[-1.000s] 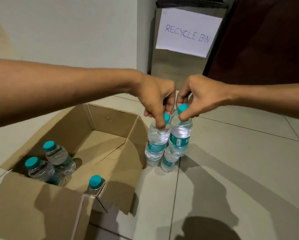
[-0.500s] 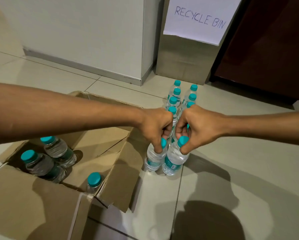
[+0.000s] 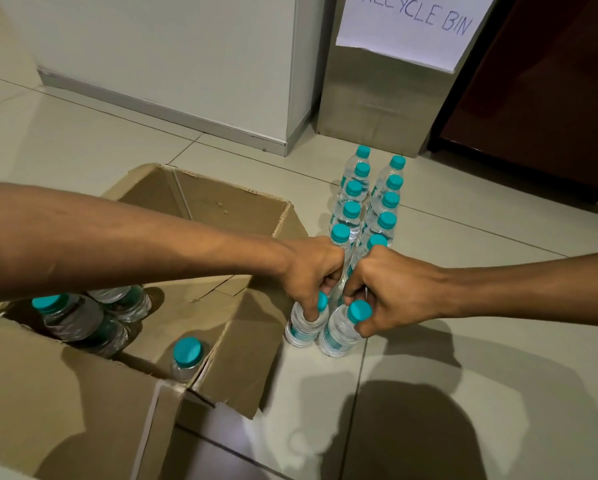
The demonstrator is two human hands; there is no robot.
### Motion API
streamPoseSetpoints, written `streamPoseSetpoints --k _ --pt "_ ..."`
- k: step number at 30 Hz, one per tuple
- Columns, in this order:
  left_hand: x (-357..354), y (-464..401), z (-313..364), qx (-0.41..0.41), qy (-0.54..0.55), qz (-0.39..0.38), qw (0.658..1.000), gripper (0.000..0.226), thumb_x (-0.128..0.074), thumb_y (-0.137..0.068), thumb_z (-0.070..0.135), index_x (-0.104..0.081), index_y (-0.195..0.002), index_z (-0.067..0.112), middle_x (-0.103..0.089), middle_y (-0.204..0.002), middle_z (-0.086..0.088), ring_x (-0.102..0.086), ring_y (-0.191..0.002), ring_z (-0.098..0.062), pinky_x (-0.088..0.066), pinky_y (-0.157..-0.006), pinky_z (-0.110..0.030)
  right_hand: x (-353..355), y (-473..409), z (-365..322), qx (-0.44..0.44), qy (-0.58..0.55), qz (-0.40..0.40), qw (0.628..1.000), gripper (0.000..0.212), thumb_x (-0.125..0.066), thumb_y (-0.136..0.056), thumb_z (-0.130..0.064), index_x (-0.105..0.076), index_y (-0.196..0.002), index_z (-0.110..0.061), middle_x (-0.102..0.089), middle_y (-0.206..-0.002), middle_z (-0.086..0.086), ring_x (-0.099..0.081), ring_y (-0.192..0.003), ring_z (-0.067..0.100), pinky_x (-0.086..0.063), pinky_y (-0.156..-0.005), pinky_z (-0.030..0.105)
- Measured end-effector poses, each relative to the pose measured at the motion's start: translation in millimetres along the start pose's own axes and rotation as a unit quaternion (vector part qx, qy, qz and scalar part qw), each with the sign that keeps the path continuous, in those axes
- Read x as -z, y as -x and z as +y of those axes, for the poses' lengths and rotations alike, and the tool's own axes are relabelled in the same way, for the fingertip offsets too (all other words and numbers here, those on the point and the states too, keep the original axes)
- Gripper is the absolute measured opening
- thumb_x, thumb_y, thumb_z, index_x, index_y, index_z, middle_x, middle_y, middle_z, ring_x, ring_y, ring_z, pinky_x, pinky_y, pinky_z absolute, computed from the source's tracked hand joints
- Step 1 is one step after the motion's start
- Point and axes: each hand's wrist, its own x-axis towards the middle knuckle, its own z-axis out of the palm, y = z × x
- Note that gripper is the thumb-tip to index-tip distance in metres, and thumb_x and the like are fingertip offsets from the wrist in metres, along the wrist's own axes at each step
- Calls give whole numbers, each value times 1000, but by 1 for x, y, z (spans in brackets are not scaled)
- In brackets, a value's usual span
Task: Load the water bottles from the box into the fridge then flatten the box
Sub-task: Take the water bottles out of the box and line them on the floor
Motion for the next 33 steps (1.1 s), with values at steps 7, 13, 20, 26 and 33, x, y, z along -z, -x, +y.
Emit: streamPoseSetpoints --k 7,13,20,26,33 --pt "-2 -3 -6 -7 -2 12 1000 37 -86 -66 28 -49 -69 23 -48 -67 11 -46 -59 -7 -36 -50 -11 -5 -4 -1 -34 2 -16 999 28 -79 -70 -41 -74 -80 -15 -65 -65 -3 -59 -57 12 -49 -51 22" --pt "-2 -3 -10 -3 2 18 1000 40 -86 -68 28 -45 -68 24 -47 -69 11 -45 -61 -7 -34 -50 -11 -1 -5 -6 -63 3 -37 997 26 -81 -70 -40 -65 -74 -19 -55 -62 -9 -50 -51 9 -43 -47 16" --pt "-2 -3 -12 23 16 6 1000 37 -86 -67 30 -49 -66 23 -53 -69 8 -52 -63 -8 -40 -54 -13 7 -6 -12 -70 32 -60 995 36 -81 -70 -46 -69 -86 -16 -51 -63 -16 -51 -52 3 -41 -45 9" --pt "20 9 -12 72 56 -41 995 41 -91 -60 33 -61 -82 15 -72 -79 -6 -72 -75 -23 -60 -74 -40 18 -11 -20 -74 98 24 992 46 -73 -61 -68 -63 -74 -24 -62 -63 -10 -59 -57 5 -53 -48 23" --pt "48 66 -35 128 -4 -1 992 46 -89 -56 44 -61 -82 20 -72 -70 -2 -70 -71 -25 -59 -73 -45 45 -44 -50 -3 48 92 995 40 -67 -63 -66 -61 -69 -27 -63 -57 -9 -62 -52 3 -56 -53 27"
